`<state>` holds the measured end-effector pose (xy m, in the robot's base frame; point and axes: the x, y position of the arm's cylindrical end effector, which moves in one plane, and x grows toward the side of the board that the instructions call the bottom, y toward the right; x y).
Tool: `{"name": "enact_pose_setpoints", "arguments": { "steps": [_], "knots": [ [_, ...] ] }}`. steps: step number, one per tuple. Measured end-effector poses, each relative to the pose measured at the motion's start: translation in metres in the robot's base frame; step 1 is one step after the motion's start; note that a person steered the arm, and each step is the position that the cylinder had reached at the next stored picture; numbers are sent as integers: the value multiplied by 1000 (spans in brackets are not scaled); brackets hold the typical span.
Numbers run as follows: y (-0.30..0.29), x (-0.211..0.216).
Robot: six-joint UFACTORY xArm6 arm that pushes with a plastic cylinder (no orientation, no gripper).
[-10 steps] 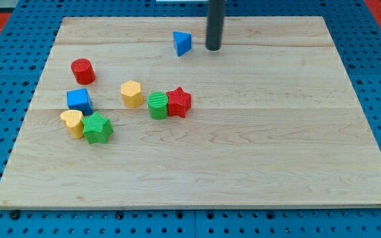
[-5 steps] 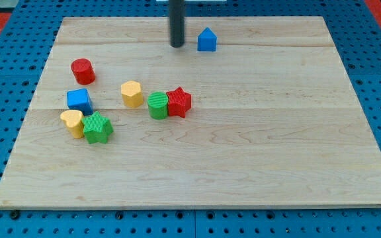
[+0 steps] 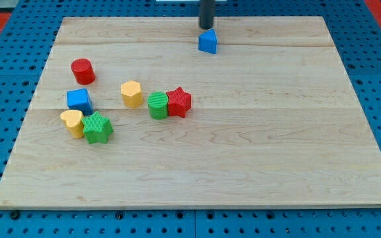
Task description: Move blue triangle towards right side
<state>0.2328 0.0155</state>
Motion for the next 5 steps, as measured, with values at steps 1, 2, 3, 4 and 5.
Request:
{"name": "enact_pose_setpoints", "arguments": {
  "steps": [1, 2, 3, 4, 5],
  "knots": [
    [68, 61],
    [89, 87],
    [90, 30],
    [48, 29],
    [44, 88]
  ]
}}
